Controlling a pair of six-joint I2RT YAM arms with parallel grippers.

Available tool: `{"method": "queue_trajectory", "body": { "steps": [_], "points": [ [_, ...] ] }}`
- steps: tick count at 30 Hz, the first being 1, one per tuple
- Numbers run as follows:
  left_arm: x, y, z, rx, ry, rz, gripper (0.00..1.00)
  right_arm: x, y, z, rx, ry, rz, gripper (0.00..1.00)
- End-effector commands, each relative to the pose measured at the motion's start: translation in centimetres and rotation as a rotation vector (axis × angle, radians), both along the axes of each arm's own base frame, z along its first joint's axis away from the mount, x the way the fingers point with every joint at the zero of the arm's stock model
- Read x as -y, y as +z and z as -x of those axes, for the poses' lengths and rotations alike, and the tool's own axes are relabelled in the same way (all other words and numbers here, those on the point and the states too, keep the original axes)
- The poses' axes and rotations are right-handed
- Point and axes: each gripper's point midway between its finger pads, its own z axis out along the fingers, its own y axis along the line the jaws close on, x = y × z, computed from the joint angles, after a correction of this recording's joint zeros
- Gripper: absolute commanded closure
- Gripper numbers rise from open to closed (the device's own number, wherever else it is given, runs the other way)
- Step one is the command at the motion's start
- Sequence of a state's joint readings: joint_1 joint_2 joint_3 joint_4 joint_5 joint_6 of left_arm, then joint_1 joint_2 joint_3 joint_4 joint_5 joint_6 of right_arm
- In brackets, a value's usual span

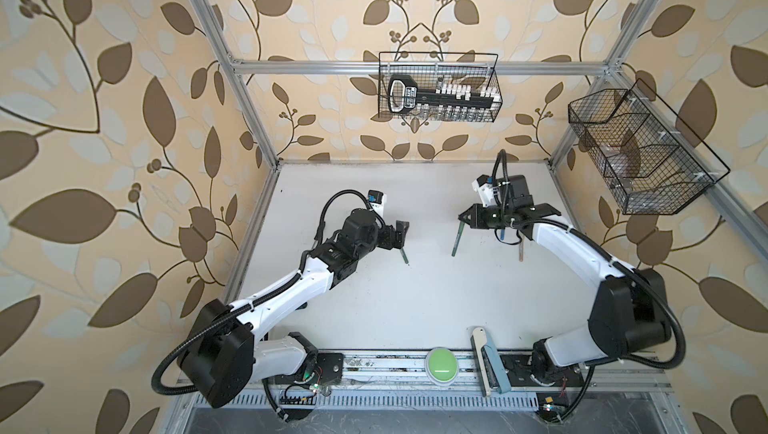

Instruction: Insert the pens into the pen caps

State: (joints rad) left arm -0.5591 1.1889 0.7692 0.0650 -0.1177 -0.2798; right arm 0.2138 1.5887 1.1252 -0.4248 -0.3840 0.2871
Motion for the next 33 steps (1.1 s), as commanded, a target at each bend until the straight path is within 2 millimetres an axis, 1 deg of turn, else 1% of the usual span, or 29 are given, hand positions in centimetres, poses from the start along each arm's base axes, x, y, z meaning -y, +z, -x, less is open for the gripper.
{"method": "queue_trajectory", "body": {
  "steps": [1, 4, 6, 7, 10, 11, 13, 15, 18, 21, 23, 24, 26, 27, 29, 32, 33],
  "points": [
    [-7.3, -0.9, -0.5, 0.004, 0.295, -0.082, 0.01, 2.1, -3.2, -1.1, -0.075, -0.035, 0.137, 1.0],
    [-10.6, -1.7, -0.2, 0.011, 0.394, -0.1, 0.01, 2.2, -4.4, -2.6, -0.081, -0.039, 0.158, 1.0],
    [-12.5, -2.1, 0.1, 0.024, 0.453, -0.123, 0.01, 3.0, -5.6, -3.1, -0.091, -0.059, 0.194, 0.95],
    [-13.4, -2.3, 0.2, 0.031, 0.481, -0.14, 0.01, 3.1, -5.2, -4.1, -0.073, -0.067, 0.201, 0.94],
    [-15.9, -2.7, 0.5, 0.04, 0.561, -0.183, 0.01, 3.5, -6.0, -5.1, -0.082, -0.074, 0.199, 0.9],
    [-16.5, -2.9, 0.5, 0.04, 0.579, -0.195, 0.01, 3.7, -6.2, -5.4, -0.081, -0.078, 0.205, 0.88],
    [-17.7, -3.2, 0.6, 0.041, 0.614, -0.224, 0.01, 4.2, -6.7, -5.9, -0.079, -0.087, 0.233, 0.8],
    [-18.7, -3.5, 0.6, 0.039, 0.644, -0.248, 0.01, 4.4, -7.0, -6.4, -0.081, -0.086, 0.243, 0.74],
    [-19.7, -3.5, 0.6, 0.045, 0.68, -0.273, 0.01, 4.4, -7.0, -6.9, -0.07, -0.083, 0.25, 0.63],
    [-20.3, -3.4, 0.4, 0.062, 0.694, -0.287, 0.01, 4.4, -6.1, -7.3, -0.033, -0.084, 0.253, 0.56],
    [-20.6, -3.2, 0.3, 0.082, 0.7, -0.308, 0.01, 4.8, -5.1, -7.5, 0.008, -0.096, 0.26, 0.52],
    [-21.0, -3.1, 0.3, 0.103, 0.715, -0.329, 0.01, 5.1, -4.3, -7.5, 0.044, -0.105, 0.259, 0.5],
    [-21.5, -3.1, 0.2, 0.158, 0.727, -0.357, 0.01, 6.1, -2.9, -7.0, 0.121, -0.144, 0.265, 0.46],
    [-21.8, -3.3, 0.2, 0.189, 0.73, -0.367, 0.01, 7.0, -2.1, -6.6, 0.171, -0.176, 0.277, 0.44],
    [-22.1, -3.9, 0.0, 0.227, 0.726, -0.374, 0.01, 9.4, -0.8, -5.4, 0.26, -0.258, 0.33, 0.41],
    [-22.6, -5.2, 0.0, 0.248, 0.727, -0.397, 0.01, 13.3, 0.7, -2.7, 0.41, -0.405, 0.446, 0.36],
    [-23.2, -5.3, -0.1, 0.259, 0.763, -0.386, 0.01, 14.4, 1.1, -1.9, 0.474, -0.445, 0.469, 0.32]
  ]
}}
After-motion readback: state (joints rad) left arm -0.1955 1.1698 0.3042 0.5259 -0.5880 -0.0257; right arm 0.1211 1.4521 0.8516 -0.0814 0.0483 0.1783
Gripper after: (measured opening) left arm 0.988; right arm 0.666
